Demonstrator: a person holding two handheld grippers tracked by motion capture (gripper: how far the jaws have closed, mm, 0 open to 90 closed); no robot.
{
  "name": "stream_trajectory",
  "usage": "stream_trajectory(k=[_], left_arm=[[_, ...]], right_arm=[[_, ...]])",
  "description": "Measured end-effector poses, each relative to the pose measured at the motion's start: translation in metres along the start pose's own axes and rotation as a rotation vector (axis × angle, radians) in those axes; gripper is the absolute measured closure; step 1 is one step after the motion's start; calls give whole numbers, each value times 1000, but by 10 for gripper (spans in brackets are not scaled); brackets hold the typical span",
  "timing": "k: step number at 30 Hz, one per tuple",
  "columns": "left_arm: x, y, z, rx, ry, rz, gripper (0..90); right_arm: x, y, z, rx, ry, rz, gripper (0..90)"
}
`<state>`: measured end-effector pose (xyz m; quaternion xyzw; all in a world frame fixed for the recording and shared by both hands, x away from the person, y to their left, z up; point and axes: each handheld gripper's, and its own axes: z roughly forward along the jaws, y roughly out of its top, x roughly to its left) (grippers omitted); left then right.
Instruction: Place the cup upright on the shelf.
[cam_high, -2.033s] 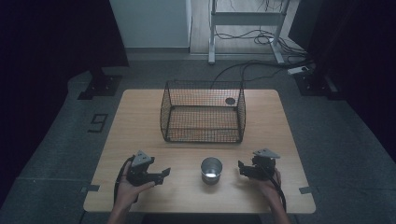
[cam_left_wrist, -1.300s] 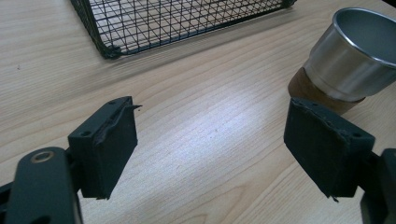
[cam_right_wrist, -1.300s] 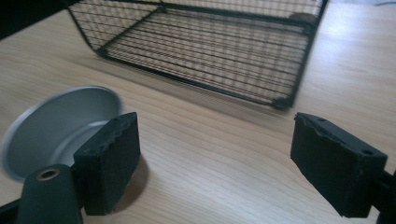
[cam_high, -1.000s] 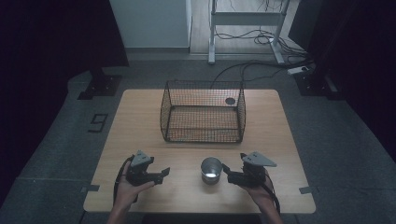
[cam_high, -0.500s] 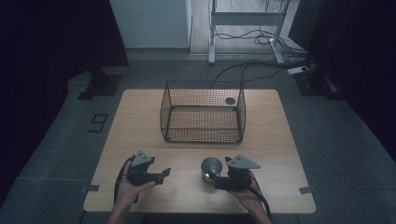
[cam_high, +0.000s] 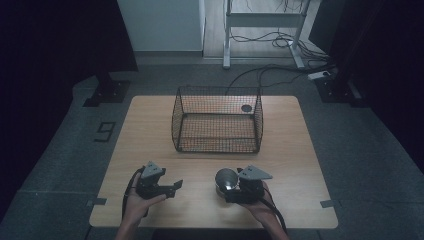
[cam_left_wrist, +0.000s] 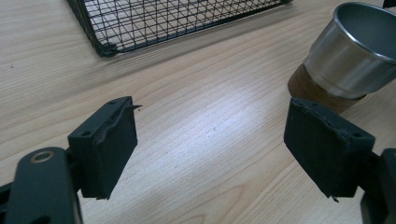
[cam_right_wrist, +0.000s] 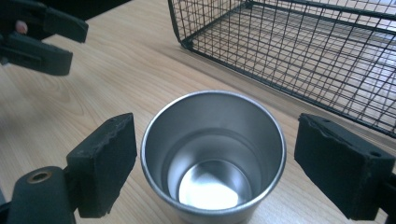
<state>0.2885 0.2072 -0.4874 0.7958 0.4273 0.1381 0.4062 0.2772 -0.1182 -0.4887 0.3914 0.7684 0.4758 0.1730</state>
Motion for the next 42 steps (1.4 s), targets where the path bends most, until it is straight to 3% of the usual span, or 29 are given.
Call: stream_trajectory(k=[12,20,25,31,42], left_arm=[[2,0,-2,-4,3,-5,175],[3,0,-4,-9,3,-7,175],[2,0,-3,-8,1,-5,176],[3,1,-5,-16,3,-8,176],[4,2,-10,-29,7,-12,176]], right_arm=[[2,0,19,27,-13,-18,54],[8,-8,32,59,-38,-71,39],[8,-15,40,84,-61,-82,116],[8,-16,40,79,-78,-97,135],[5,-14,38,72,-40,-83,139]])
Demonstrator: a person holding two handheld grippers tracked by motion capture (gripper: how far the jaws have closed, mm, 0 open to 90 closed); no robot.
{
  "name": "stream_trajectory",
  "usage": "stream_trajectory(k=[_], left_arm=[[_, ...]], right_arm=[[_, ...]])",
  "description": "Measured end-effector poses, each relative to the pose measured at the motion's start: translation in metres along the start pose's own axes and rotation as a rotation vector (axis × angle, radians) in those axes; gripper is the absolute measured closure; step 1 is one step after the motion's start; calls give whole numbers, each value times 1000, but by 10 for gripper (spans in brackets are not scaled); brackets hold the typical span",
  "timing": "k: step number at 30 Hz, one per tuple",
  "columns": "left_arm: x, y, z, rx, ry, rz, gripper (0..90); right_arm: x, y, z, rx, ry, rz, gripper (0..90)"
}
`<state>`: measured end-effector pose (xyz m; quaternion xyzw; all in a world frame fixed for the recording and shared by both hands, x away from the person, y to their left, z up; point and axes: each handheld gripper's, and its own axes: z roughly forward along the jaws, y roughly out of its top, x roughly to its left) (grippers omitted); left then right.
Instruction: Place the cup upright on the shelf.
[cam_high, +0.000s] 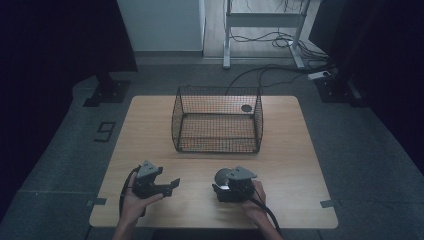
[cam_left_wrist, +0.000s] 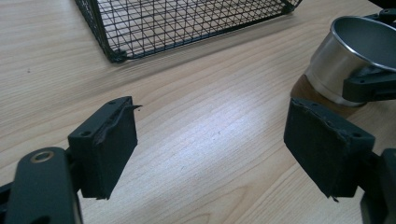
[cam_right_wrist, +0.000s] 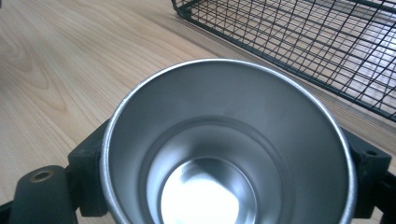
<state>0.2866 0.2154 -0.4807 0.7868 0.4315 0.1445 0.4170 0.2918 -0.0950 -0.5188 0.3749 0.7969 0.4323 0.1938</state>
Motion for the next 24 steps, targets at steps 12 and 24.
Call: stream_trajectory(k=[12,24], left_arm=[[0,0,1,1,-1,-1,176],[1,0,0,1,0,-4,176]], right_arm=[[1,11,-20,-55,8,-12,140],[0,21,-36,-83,12,-17,140]])
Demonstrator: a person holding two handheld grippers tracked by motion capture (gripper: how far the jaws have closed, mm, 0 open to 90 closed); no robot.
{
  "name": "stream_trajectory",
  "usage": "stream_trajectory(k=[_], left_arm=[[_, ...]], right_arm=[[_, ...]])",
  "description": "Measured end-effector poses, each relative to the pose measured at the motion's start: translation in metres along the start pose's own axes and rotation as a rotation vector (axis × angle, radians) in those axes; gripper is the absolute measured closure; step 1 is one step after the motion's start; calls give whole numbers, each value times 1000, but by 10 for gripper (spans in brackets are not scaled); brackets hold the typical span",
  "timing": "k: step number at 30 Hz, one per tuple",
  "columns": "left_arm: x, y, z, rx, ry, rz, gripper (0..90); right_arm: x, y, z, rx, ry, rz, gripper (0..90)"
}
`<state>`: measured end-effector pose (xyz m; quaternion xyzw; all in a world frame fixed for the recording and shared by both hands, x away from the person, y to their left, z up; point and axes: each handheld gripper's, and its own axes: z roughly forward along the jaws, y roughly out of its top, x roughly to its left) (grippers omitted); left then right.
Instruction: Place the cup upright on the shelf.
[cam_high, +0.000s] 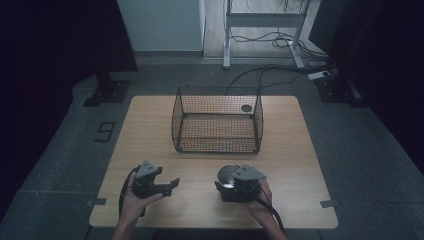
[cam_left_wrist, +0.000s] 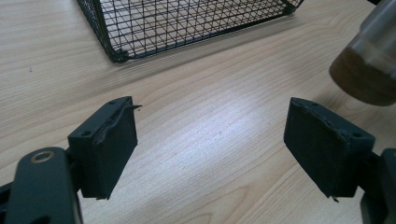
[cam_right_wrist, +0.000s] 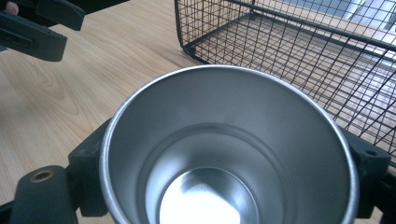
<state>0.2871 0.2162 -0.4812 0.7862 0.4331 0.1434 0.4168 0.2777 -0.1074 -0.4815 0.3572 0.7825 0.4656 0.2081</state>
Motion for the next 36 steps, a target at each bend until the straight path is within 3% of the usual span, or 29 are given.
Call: stream_trajectory(k=[17,36], left_arm=[[5,1,-5,-15,6,-11,176],[6,1,-7,-18,6,-11,176]], right_arm=[[-8,28,-17,-72,6,13,140],[-9,74,-25,-137,18,-18,141]])
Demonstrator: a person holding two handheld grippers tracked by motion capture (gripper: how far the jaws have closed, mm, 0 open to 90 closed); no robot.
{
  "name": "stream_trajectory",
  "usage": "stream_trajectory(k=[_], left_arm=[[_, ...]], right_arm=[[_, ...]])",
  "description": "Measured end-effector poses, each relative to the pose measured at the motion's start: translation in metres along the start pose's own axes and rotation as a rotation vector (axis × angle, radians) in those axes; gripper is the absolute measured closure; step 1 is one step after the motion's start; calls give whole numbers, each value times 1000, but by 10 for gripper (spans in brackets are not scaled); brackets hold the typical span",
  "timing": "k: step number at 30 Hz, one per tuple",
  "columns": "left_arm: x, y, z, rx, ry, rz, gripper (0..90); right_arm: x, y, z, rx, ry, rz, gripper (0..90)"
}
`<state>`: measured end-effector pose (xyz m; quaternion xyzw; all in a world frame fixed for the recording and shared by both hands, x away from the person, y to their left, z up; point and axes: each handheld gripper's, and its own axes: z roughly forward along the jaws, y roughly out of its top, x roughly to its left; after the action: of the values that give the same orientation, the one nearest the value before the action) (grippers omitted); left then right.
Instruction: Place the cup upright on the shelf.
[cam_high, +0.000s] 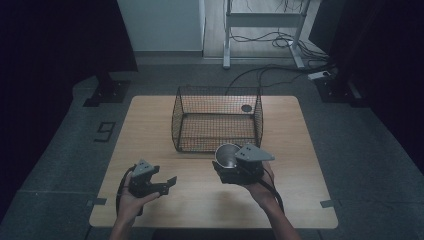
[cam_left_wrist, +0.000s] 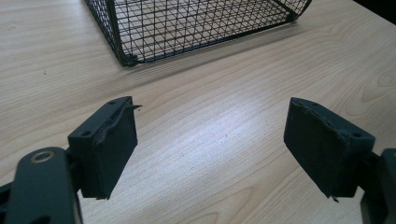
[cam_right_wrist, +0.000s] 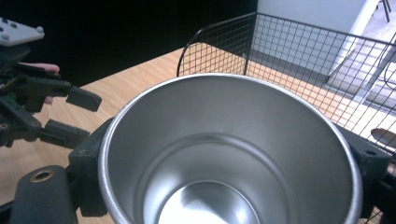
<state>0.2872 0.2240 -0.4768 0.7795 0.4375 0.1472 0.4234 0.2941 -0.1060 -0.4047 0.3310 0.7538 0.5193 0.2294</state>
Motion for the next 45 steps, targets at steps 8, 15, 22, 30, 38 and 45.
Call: stream_trajectory(k=[8,15,22,30,38,45], left_arm=[[0,0,0,-2,0,1,175],[0,0,-2,-4,-1,2,175],[2,0,-3,-6,0,-1,175],[2,0,-3,-7,-4,-3,176],[2,0,-3,-6,-8,-4,176],[4,0,-5,-11,-8,-6,175]], right_arm=[[-6,18,2,-19,1,3,141],[-12,26,7,-23,0,16,141],[-16,35,13,-25,0,23,141],[-23,45,22,-23,-10,38,141],[-28,57,33,-15,-20,40,141],[-36,61,42,0,-37,48,141]])
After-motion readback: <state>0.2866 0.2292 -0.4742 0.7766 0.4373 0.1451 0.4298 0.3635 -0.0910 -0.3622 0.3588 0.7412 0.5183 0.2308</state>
